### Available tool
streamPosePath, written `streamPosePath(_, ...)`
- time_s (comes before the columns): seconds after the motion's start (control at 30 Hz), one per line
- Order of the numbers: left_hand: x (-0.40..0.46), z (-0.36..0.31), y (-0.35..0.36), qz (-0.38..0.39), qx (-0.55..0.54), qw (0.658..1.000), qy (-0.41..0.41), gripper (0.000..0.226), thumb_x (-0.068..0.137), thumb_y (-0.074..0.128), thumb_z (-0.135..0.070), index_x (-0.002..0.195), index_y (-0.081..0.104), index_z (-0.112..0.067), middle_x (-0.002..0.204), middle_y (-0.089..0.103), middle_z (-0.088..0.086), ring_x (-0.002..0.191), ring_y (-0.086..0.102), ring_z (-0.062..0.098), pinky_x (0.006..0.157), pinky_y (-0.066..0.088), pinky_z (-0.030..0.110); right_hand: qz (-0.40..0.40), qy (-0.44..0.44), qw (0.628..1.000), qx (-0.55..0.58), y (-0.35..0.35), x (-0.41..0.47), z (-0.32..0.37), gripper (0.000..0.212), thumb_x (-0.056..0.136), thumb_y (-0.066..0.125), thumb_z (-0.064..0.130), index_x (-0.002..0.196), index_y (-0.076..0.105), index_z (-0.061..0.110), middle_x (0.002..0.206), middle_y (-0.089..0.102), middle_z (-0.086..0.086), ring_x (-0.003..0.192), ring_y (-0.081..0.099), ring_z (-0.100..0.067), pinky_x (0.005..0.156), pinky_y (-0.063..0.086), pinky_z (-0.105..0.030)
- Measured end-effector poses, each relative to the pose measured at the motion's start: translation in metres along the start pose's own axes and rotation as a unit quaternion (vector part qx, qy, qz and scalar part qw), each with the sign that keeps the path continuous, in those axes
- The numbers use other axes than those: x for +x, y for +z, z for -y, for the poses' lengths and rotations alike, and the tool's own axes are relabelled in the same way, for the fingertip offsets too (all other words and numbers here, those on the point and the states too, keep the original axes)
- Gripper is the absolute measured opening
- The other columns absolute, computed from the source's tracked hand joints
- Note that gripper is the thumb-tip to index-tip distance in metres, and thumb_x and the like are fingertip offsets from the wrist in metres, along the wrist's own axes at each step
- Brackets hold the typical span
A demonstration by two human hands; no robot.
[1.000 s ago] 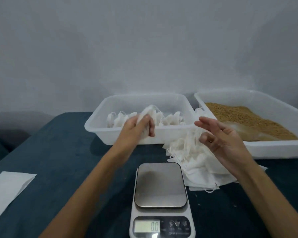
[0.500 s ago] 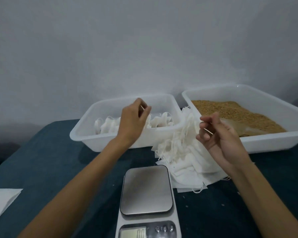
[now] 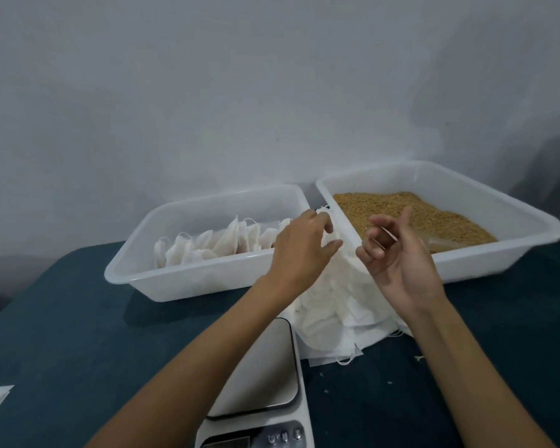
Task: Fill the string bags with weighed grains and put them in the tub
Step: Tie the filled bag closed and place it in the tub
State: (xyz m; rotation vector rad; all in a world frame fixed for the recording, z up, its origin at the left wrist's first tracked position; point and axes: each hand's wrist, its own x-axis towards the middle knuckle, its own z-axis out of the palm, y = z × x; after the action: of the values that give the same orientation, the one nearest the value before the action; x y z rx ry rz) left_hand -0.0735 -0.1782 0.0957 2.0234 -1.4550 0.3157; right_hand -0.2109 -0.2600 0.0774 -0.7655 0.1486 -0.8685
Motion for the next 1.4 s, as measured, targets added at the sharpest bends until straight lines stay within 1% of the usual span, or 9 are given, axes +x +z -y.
streamPosePath(0.17,-0.012,-0.006,0.003,0.036,0.08,0.984,0.156,0.044,0.078,0.06,0.017,0.11,0.074,-0.01,0.112,0.057,0.011,0.094,0.054,0.027,0.059,0.028,0.033,0.005,0.004,0.999,0.031,-0.001,-0.001,0.004,0.054,0.102,0.041,0.053,0.088,0.073,0.012,0.073,0.06,0.0,0.053,0.047,-0.011,0.063,0.052,-0.025)
streamPosePath(0.37,-0.018,-0.005,0.005,0.006,0.117,0.974,0.195,0.007,0.09,0.075,-0.002,0.094,0.078,-0.007,0.11,0.061,0.011,0.093,0.058,0.03,0.059,0.035,0.036,0.009,0.002,0.999,0.033,0.001,-0.002,0.005,0.054,0.1,0.042,0.055,0.085,0.074,0.013,0.071,0.059,0.0,0.053,0.045,-0.011,0.061,0.049,-0.024)
streamPosePath(0.57,-0.041,0.011,-0.023,-0.091,-0.168,0.982,0.012,0.01,0.098,0.07,-0.013,0.089,0.07,-0.014,0.083,0.062,-0.016,0.077,0.054,0.006,0.072,0.043,0.02,0.015,0.0,0.999,0.032,0.0,-0.001,0.007,0.047,0.098,0.05,0.053,0.084,0.072,0.014,0.073,0.058,0.001,0.055,0.043,-0.01,0.058,0.045,-0.022)
streamPosePath(0.67,-0.065,0.031,-0.038,-0.093,-0.362,0.918,-0.133,0.022,0.1,0.069,-0.021,0.078,0.065,-0.02,0.065,0.055,-0.006,0.06,0.049,0.01,0.061,0.044,0.021,0.032,-0.019,0.999,-0.038,-0.001,-0.003,0.004,0.038,0.098,0.056,0.048,0.089,0.071,0.014,0.077,0.06,0.0,0.057,0.046,-0.011,0.063,0.047,-0.025)
streamPosePath(0.77,-0.088,0.043,-0.043,-0.097,-0.481,0.846,-0.209,0.039,0.09,0.073,-0.035,0.088,0.062,0.003,0.067,0.051,0.011,0.06,0.045,0.017,0.059,0.042,0.025,0.076,-0.05,0.981,-0.173,0.005,-0.007,-0.01,0.033,0.096,0.063,0.041,0.098,0.072,0.01,0.088,0.065,-0.006,0.06,0.049,-0.016,0.063,0.044,-0.029)
streamPosePath(0.93,-0.107,0.052,-0.038,-0.101,-0.497,0.827,-0.243,0.028,0.087,0.073,-0.037,0.081,0.068,-0.01,0.082,0.07,0.017,0.076,0.065,0.02,0.071,0.055,0.032,0.107,-0.034,0.937,-0.331,0.016,-0.016,-0.042,0.035,0.087,0.072,0.049,0.111,0.07,0.023,0.094,0.069,0.006,0.062,0.054,-0.019,0.061,0.049,-0.03)
streamPosePath(1.07,-0.11,0.062,-0.036,-0.137,-0.42,0.866,-0.235,0.043,0.093,0.078,-0.029,0.061,0.05,-0.025,0.058,0.046,-0.009,0.057,0.041,0.008,0.056,0.04,0.022,-0.014,-0.263,0.864,-0.429,0.017,-0.025,-0.055,0.014,0.093,0.07,0.035,0.092,0.058,0.027,0.084,0.06,0.006,0.058,0.049,-0.011,0.053,0.042,-0.023)
streamPosePath(1.13,-0.112,0.063,-0.035,-0.149,-0.361,0.894,-0.218,0.04,0.094,0.077,-0.028,0.063,0.052,-0.024,0.056,0.049,-0.008,0.056,0.042,0.007,0.056,0.039,0.02,0.025,-0.302,0.85,-0.43,0.024,-0.034,-0.063,0.019,0.093,0.071,0.033,0.085,0.056,0.026,0.076,0.057,0.005,0.058,0.05,-0.015,0.053,0.044,-0.025)
streamPosePath(1.4,-0.118,0.057,-0.036,-0.092,-0.444,0.873,-0.18,0.018,0.094,0.074,-0.024,0.091,0.073,-0.007,0.082,0.071,0.013,0.077,0.068,0.019,0.072,0.058,0.031,0.179,-0.105,0.868,-0.452,0.04,-0.047,-0.088,0.036,0.077,0.085,0.046,0.098,0.062,0.025,0.092,0.069,0.004,0.088,0.071,-0.022,0.075,0.061,-0.035)
